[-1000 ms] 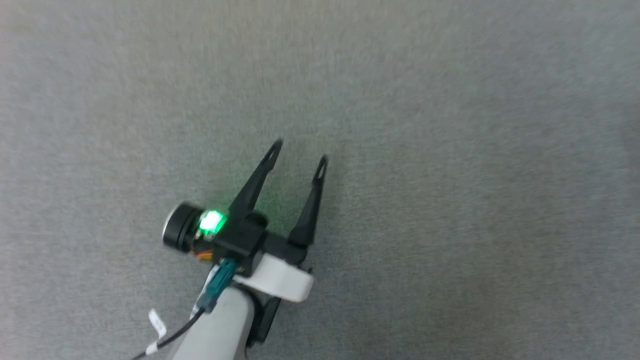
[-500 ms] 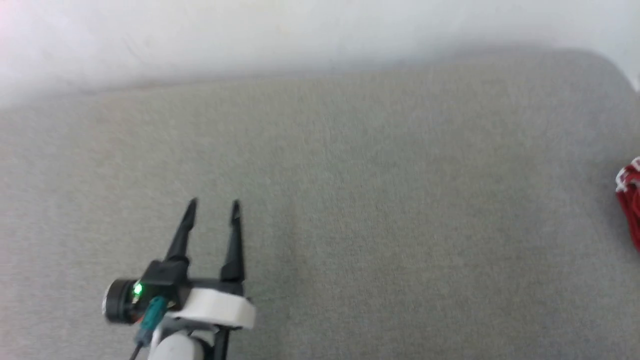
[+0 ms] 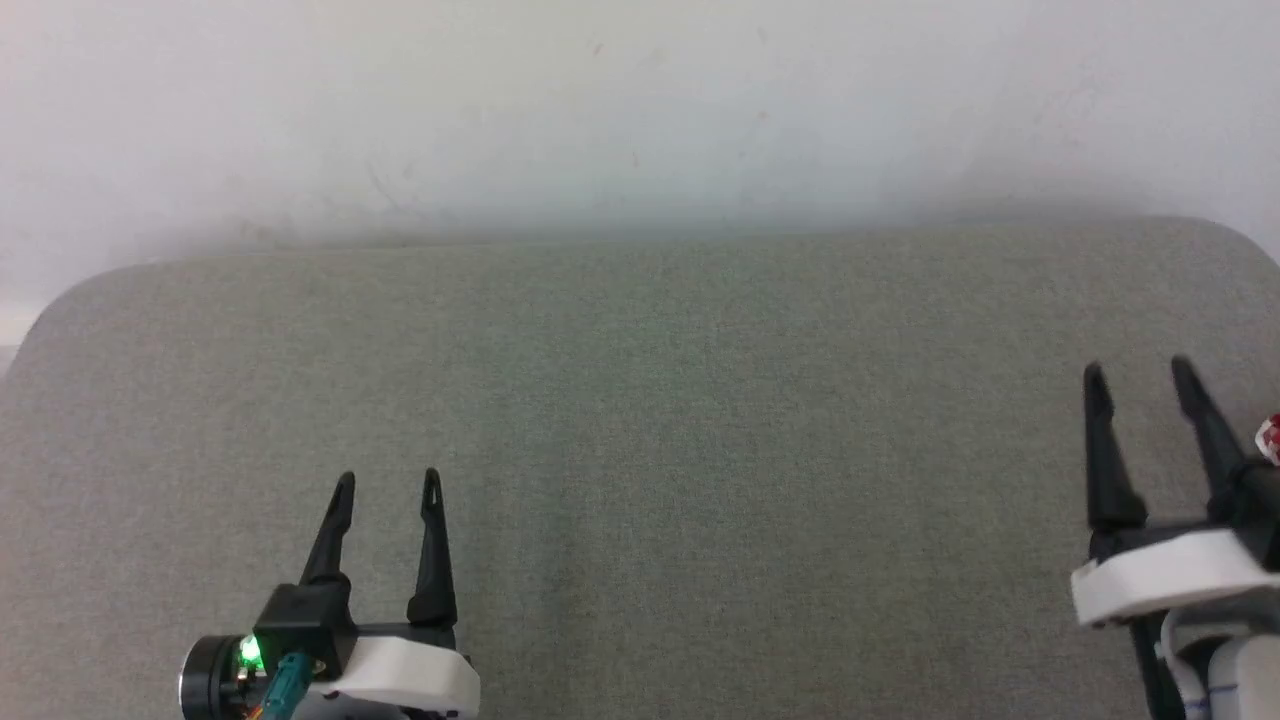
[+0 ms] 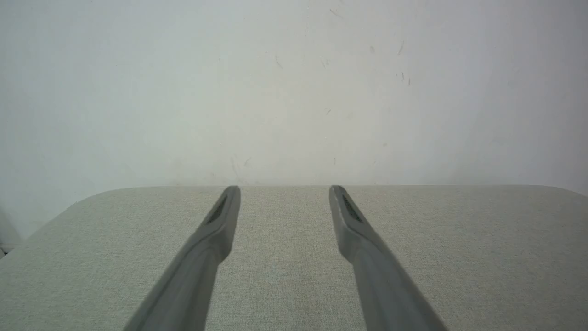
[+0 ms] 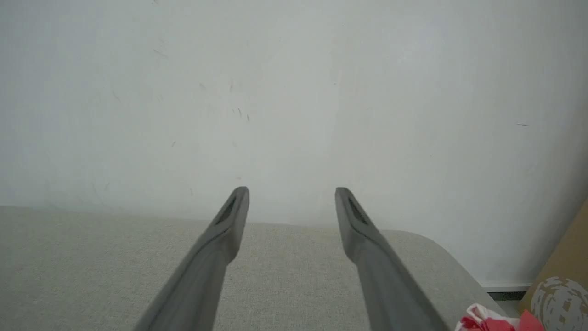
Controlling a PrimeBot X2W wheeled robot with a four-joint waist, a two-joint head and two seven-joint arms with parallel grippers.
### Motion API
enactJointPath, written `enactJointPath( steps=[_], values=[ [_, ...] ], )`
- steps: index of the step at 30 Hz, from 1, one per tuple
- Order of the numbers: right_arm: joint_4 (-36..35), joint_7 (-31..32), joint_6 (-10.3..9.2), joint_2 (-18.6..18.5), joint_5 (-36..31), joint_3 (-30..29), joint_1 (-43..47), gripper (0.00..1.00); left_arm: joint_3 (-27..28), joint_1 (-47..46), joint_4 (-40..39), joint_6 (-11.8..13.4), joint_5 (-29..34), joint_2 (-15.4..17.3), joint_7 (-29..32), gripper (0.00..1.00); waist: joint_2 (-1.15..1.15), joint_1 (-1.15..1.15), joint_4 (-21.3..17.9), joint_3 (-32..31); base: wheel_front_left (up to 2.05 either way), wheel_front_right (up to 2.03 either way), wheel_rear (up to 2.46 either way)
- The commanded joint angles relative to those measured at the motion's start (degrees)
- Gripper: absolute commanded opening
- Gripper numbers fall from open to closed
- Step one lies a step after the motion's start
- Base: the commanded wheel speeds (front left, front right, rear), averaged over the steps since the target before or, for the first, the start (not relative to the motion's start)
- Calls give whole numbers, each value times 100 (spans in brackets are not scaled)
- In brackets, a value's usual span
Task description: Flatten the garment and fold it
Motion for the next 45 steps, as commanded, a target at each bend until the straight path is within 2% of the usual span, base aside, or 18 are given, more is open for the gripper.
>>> enactJointPath(
  steps=[1,4,9,32,33,45],
  values=[
    [-33,-64,-12,75,-57,-4,162,100,-16,78,25,28,25,-17,-27,100,0,1,92,-88,0,0,0],
    [23,-119,-12,249,-5,56,496,100,-47,139,106,34,43,-35,-27,100,0,1,134,-129,0,0,0],
    [173,-220,-12,337,115,263,830,100,-65,210,196,35,40,-58,-27,100,0,1,171,-181,0,0,0],
    [238,-301,-12,364,165,434,900,100,-65,212,178,-10,129,-98,-27,100,0,1,273,-144,0,0,0],
    [237,-276,0,337,136,437,854,0,-62,213,179,-13,60,-82,0,0,0,1,273,-143,0,0,0],
    [207,-186,0,336,99,463,829,0,-28,182,154,-50,85,-84,107,0,0,1,265,-138,0,0,0]
  ],
)
